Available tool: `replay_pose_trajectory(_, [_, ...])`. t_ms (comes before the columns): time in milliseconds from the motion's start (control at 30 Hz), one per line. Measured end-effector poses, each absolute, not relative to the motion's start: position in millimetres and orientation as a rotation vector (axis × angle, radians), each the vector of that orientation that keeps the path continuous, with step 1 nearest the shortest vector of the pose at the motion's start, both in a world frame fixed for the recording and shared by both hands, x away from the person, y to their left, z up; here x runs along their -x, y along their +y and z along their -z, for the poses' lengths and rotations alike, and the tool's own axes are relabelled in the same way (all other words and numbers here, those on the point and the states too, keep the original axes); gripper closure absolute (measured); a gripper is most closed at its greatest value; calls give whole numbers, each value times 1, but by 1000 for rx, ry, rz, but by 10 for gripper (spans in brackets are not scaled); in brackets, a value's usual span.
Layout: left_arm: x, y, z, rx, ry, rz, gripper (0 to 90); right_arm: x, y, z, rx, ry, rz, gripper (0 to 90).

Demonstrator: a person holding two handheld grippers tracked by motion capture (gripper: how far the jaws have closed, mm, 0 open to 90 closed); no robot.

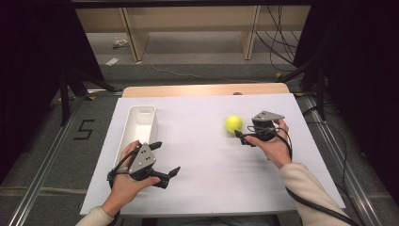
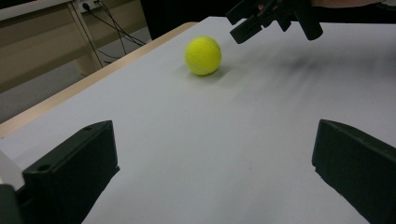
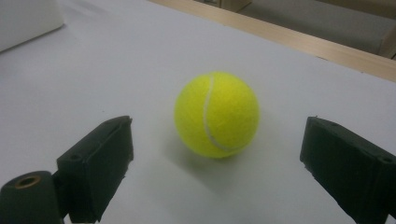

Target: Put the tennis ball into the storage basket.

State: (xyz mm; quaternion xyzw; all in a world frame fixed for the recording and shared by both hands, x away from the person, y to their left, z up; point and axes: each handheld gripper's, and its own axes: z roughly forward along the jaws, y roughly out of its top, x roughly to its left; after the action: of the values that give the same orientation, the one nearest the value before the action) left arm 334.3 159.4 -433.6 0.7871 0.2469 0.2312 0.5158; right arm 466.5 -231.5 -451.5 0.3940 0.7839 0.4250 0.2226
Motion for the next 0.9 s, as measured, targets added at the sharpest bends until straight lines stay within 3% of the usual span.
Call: replay_pose_trajectory(900, [-333,162,433,-1883,594,-562,0,-492,-215,467,-1122,2183,-1129,99])
